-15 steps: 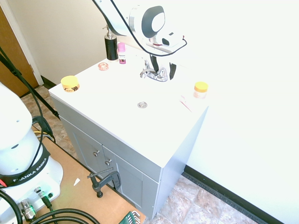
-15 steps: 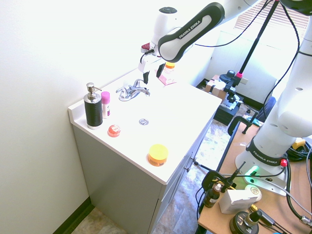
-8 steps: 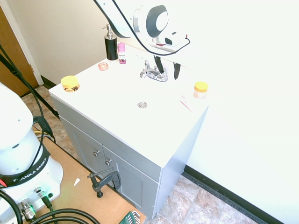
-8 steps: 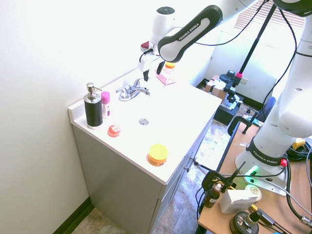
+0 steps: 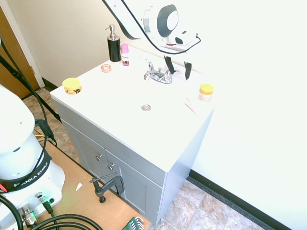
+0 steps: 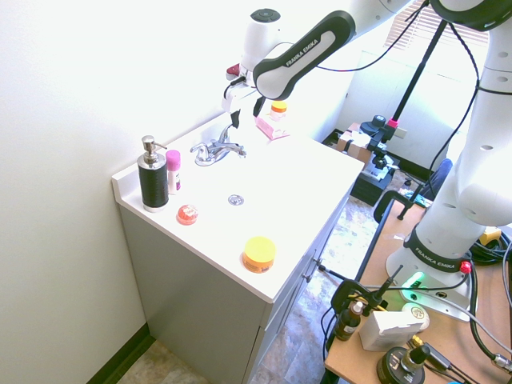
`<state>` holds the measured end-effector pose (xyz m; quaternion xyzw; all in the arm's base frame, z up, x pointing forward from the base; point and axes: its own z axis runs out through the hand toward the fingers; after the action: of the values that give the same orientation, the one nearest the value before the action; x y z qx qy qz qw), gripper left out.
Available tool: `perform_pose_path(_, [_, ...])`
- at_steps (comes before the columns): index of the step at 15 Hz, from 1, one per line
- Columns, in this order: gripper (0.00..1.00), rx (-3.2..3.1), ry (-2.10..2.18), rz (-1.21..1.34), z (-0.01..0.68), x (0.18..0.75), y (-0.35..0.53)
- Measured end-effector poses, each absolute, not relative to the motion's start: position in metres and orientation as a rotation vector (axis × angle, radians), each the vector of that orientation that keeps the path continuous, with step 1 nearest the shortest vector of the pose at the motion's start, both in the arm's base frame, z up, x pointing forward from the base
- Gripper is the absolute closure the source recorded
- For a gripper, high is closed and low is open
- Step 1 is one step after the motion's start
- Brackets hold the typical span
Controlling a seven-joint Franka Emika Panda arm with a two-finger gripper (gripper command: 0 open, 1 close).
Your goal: Turn off the cold water
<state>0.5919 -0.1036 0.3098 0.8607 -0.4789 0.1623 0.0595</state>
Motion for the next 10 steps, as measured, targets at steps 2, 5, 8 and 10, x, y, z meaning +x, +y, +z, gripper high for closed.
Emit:
perform_pose_path(2, [0.0, 2.604, -1.45, 0.493, 0.31, 0.592, -0.104])
perform_pose_path(5, [0.0, 2.62, -1.448, 0.491, 0.317, 0.582, -0.097])
perform_pose_path(8, [0.0, 2.691, -1.437, 0.441, 0.334, 0.544, -0.073])
perform_pose_path(10, [0.0, 2.731, -1.422, 0.422, 0.349, 0.519, -0.057])
